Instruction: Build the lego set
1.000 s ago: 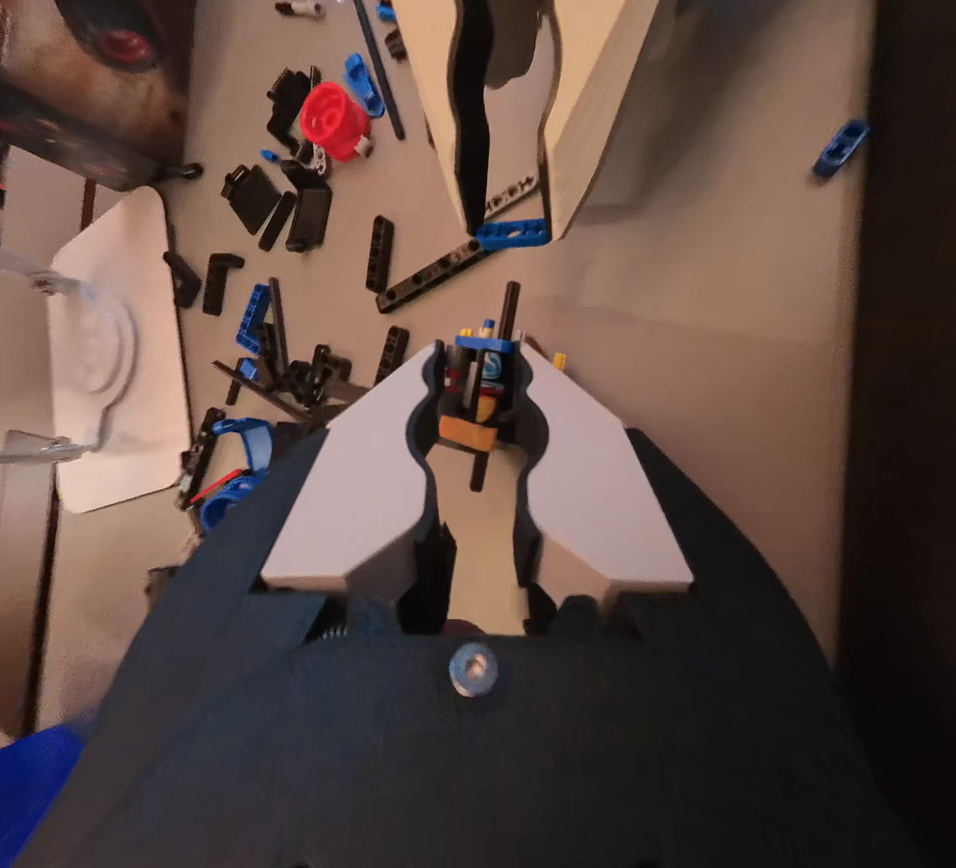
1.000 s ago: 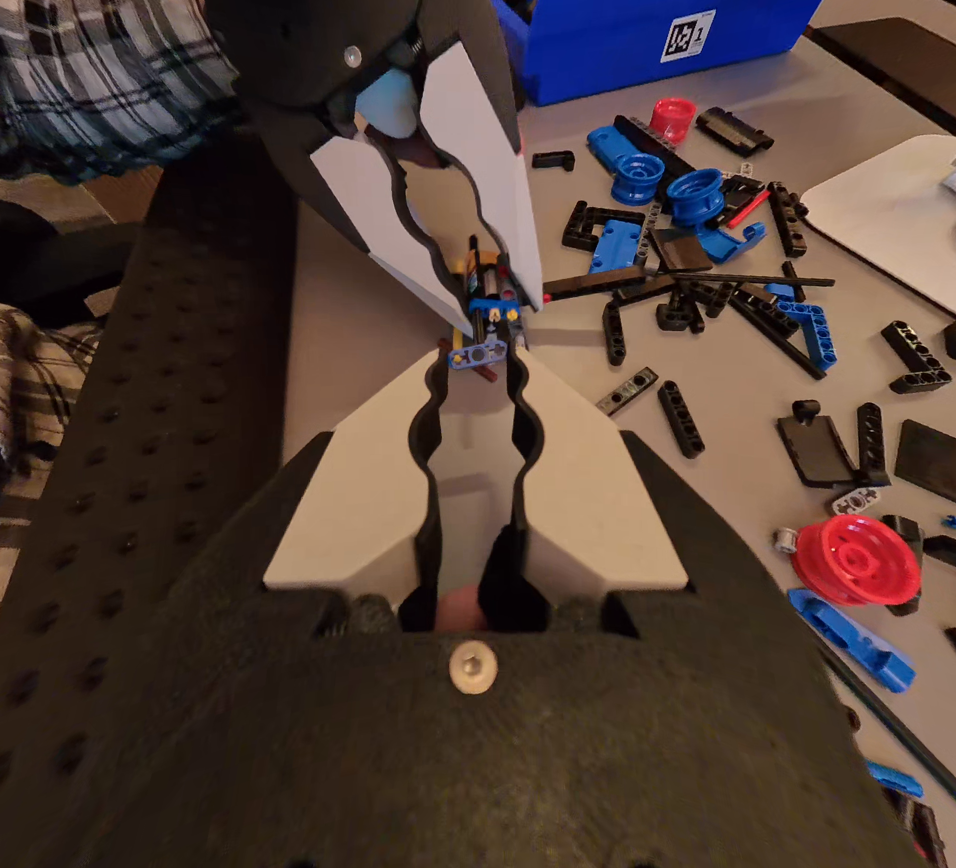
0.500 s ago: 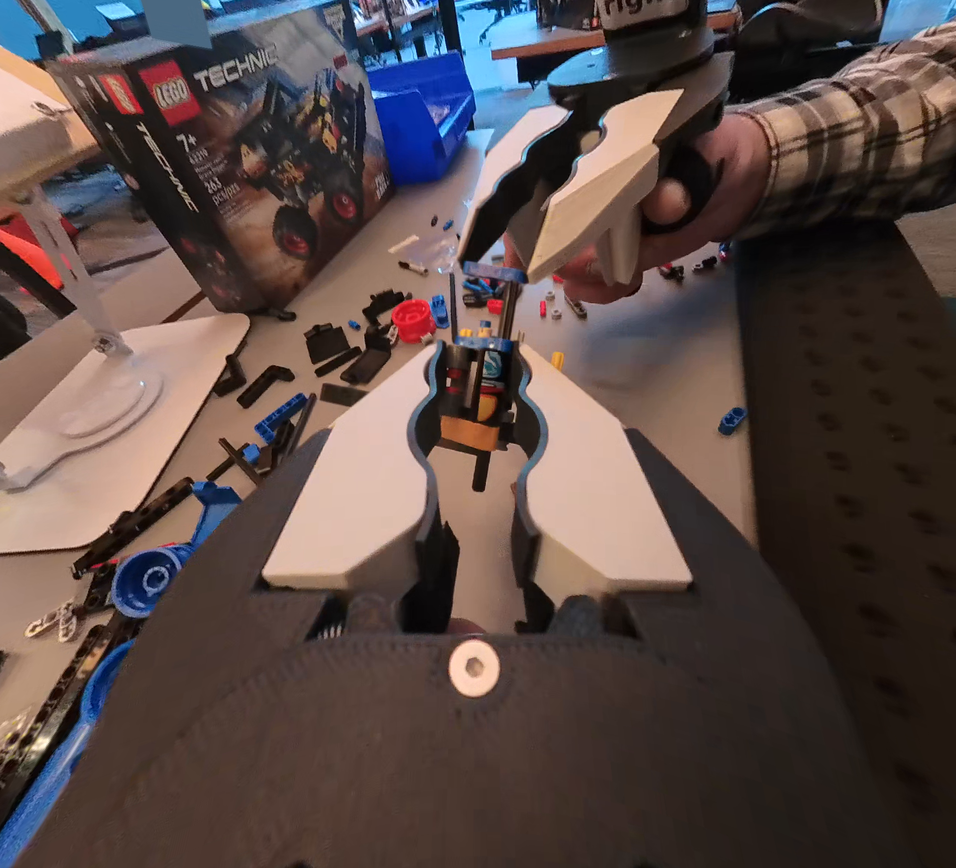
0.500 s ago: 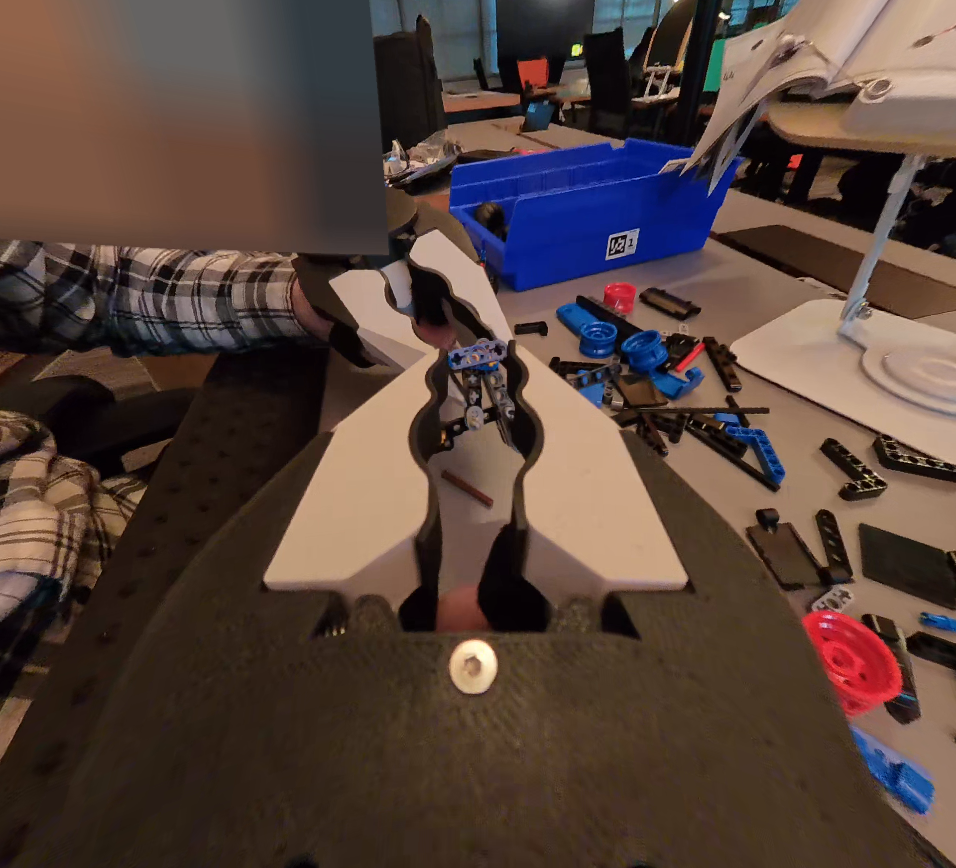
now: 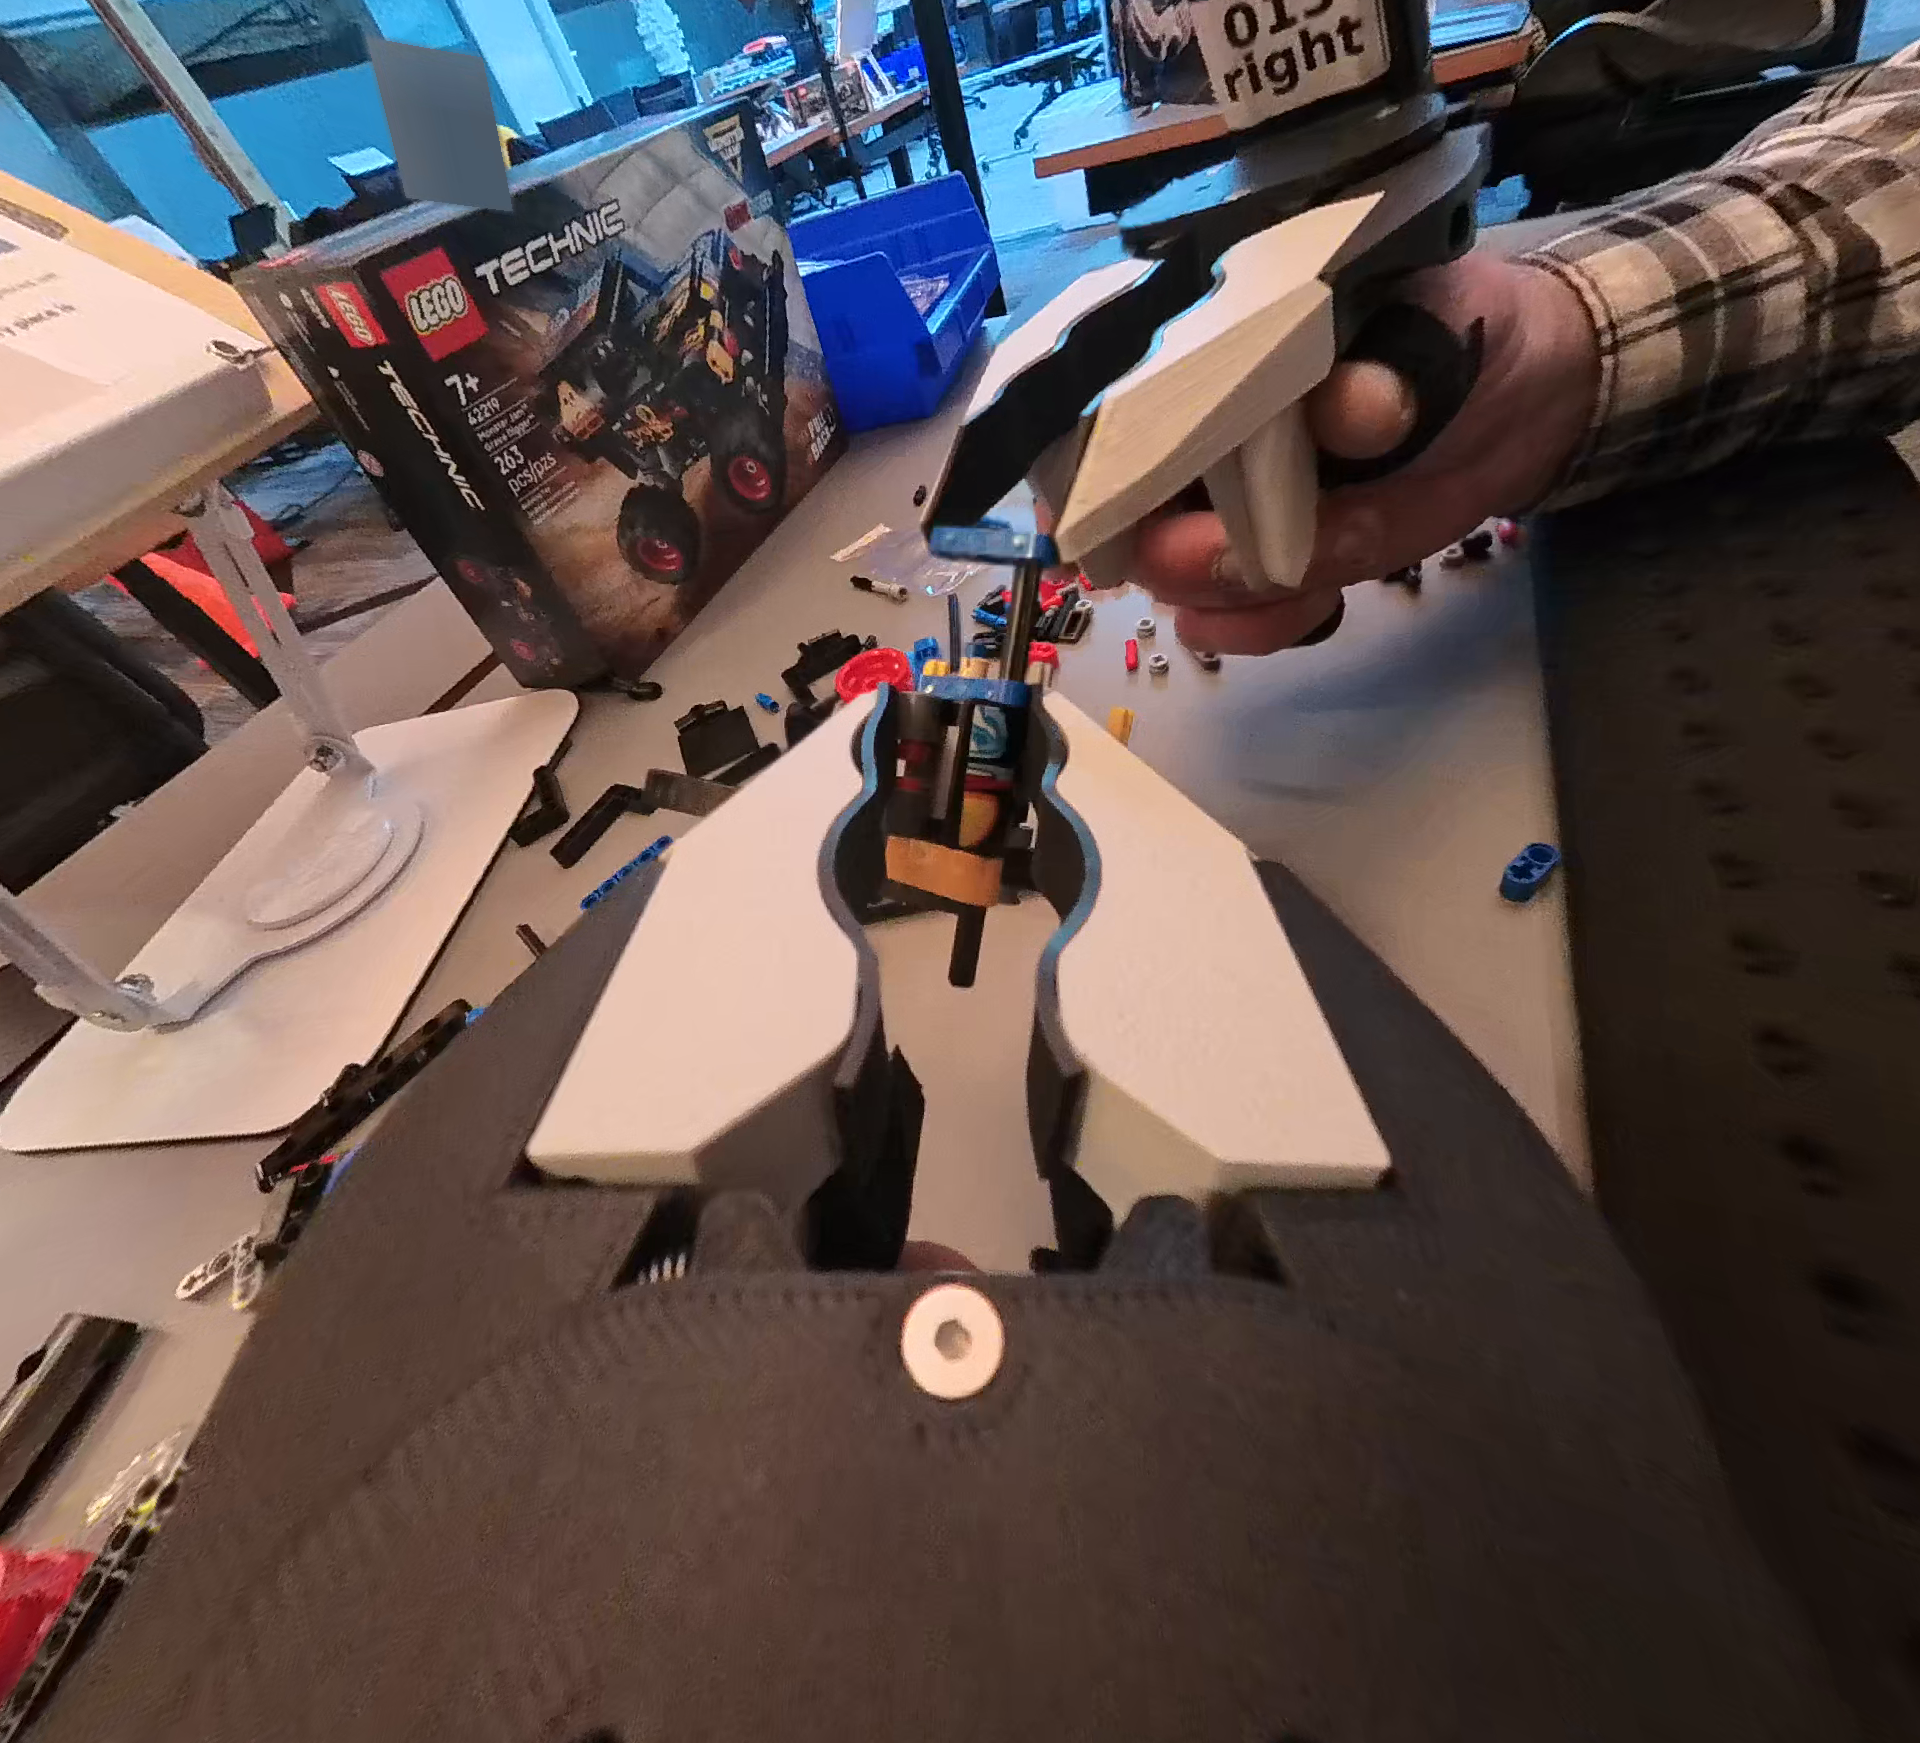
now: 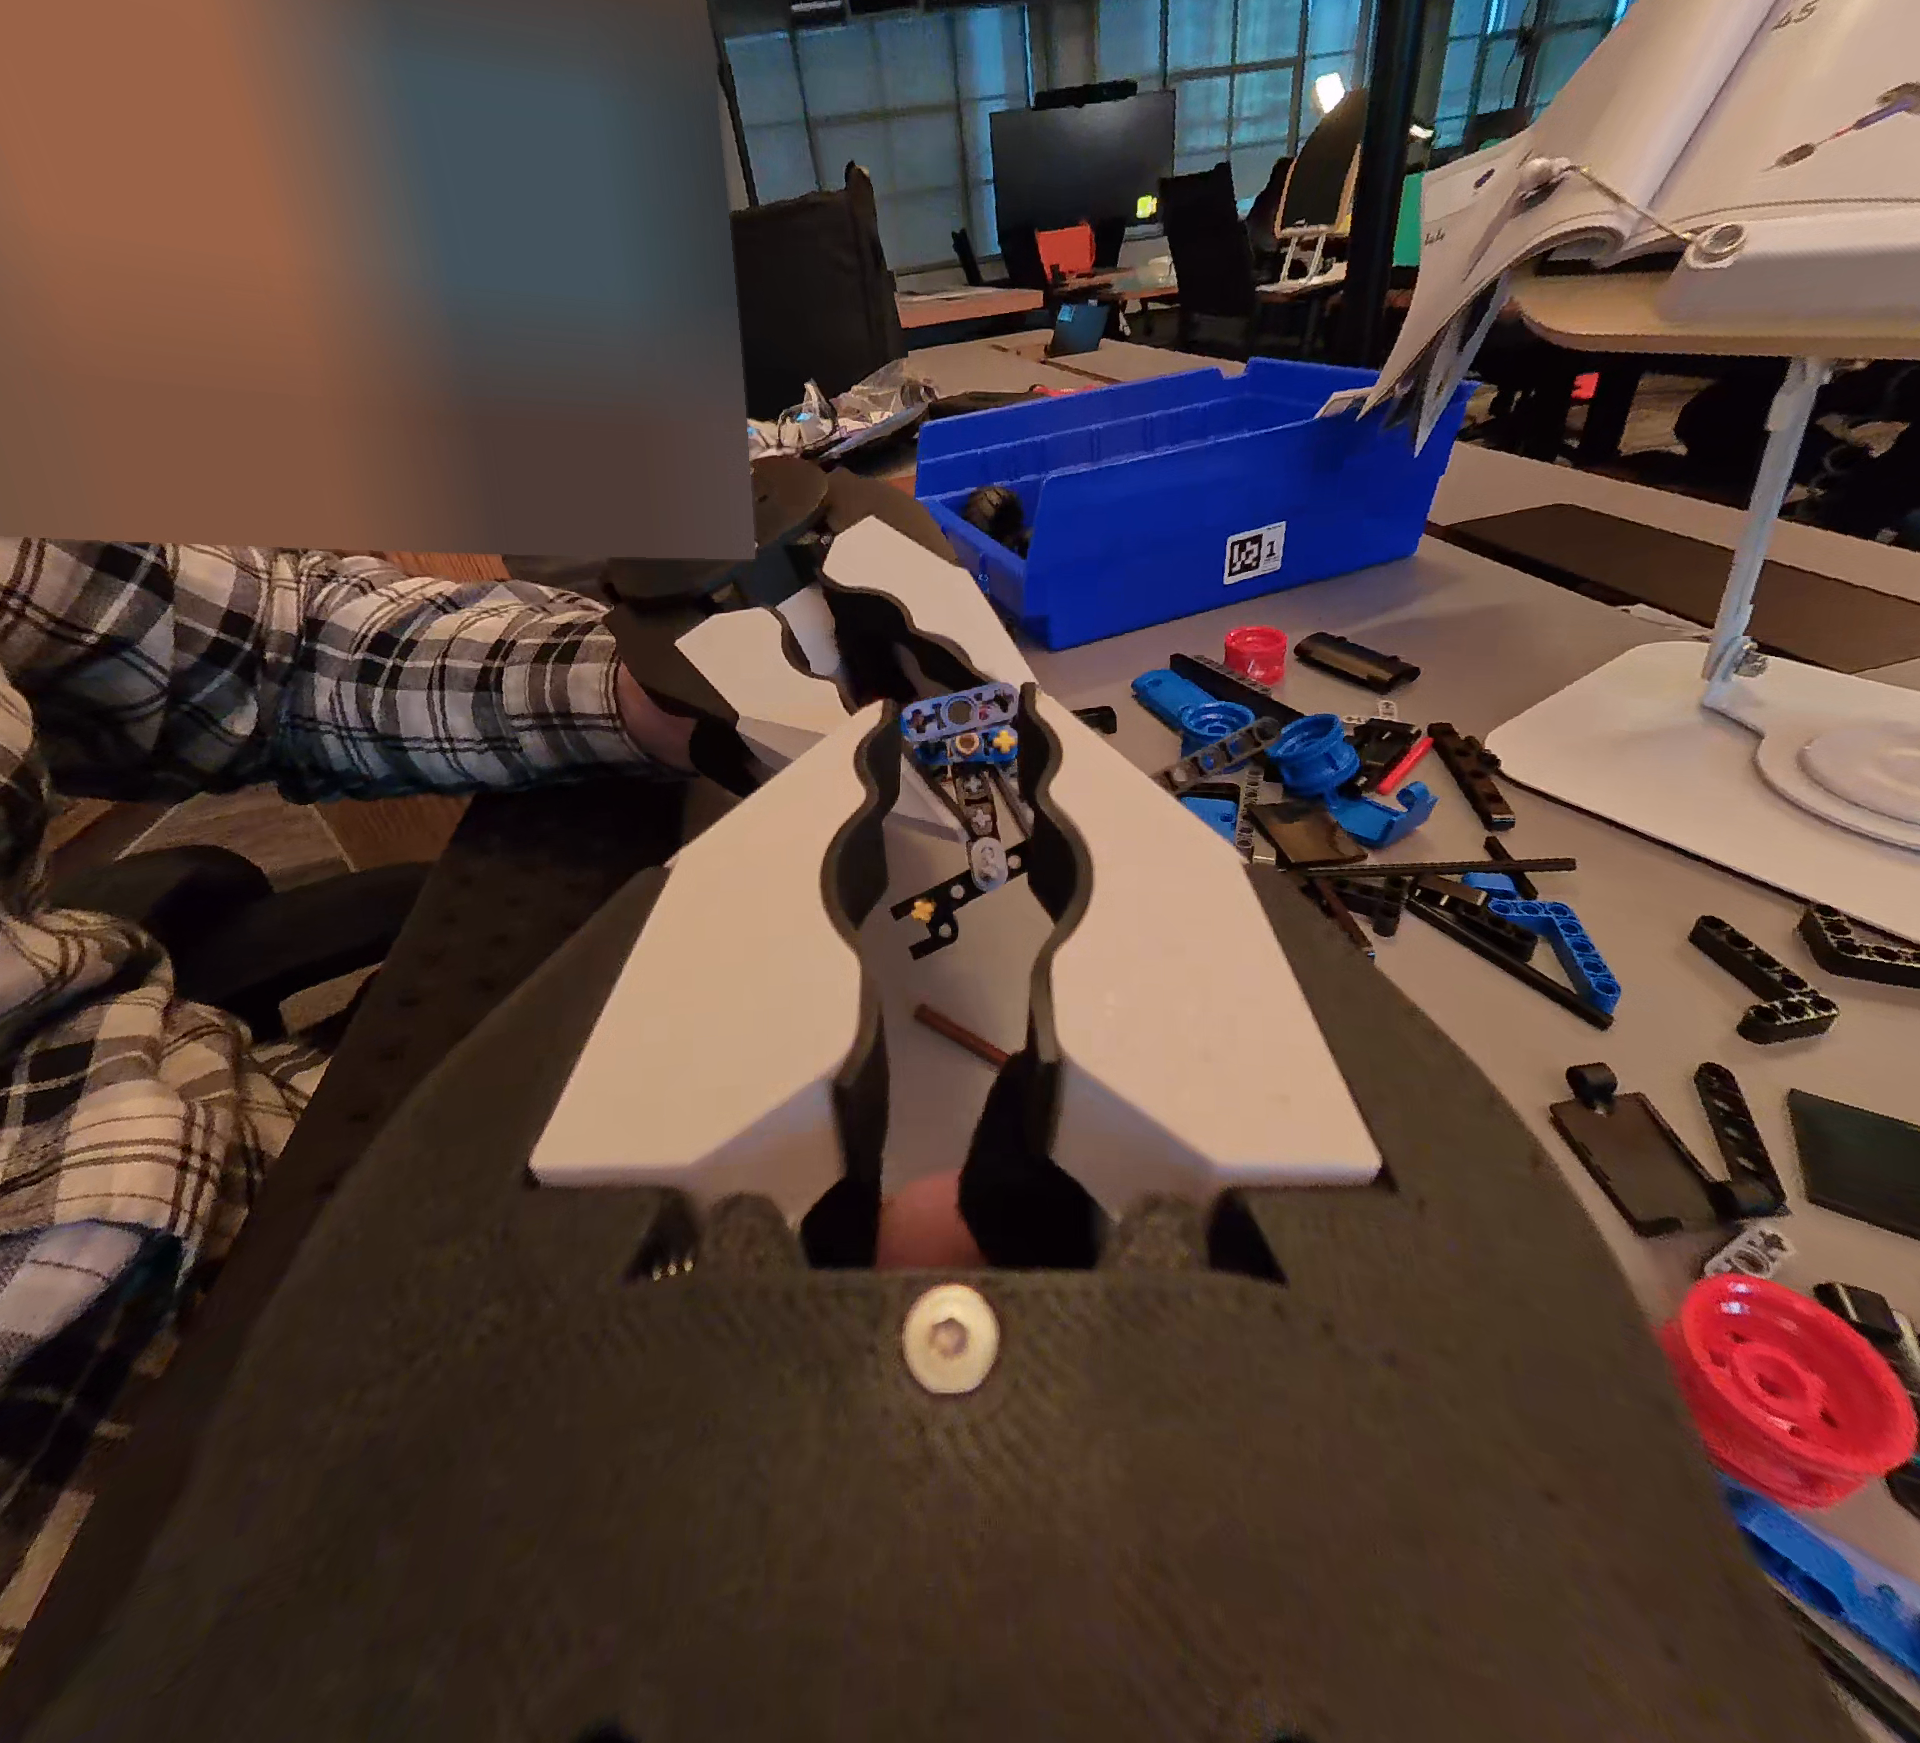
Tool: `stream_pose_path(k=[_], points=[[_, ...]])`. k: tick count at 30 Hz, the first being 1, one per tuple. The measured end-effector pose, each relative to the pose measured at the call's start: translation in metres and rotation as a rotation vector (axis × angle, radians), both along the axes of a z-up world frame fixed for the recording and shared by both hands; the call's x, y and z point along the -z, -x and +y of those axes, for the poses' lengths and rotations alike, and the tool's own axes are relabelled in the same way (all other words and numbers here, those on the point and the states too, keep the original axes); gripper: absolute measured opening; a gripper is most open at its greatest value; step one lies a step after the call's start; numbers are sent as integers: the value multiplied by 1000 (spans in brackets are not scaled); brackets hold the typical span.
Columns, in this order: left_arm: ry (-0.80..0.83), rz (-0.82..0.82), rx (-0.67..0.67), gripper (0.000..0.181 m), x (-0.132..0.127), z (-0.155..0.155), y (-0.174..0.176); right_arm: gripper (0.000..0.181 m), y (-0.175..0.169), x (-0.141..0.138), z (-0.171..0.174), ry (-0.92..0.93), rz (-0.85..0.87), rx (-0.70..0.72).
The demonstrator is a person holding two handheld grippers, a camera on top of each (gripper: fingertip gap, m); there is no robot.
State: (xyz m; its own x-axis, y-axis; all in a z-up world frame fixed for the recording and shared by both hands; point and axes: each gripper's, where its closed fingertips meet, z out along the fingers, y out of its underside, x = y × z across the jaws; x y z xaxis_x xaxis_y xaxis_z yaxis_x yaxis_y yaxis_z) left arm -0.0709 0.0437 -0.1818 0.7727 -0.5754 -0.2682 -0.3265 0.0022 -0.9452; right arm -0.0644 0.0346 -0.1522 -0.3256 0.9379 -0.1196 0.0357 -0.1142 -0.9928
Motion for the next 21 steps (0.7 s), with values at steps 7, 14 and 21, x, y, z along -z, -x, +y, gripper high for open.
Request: stream_pose_path(k=[7, 14, 21], points=[[-30, -3, 8, 20, -5, -2, -1, 20, -1, -4, -2, -25, 29, 3], [-66, -26, 38, 20, -12, -6, -5, 20, -5, -11, -9, -104, 79, 7], [-128, -4, 8, 20, -20, -7, -4, 20, -4, -19, -10, -103, 105, 54]])
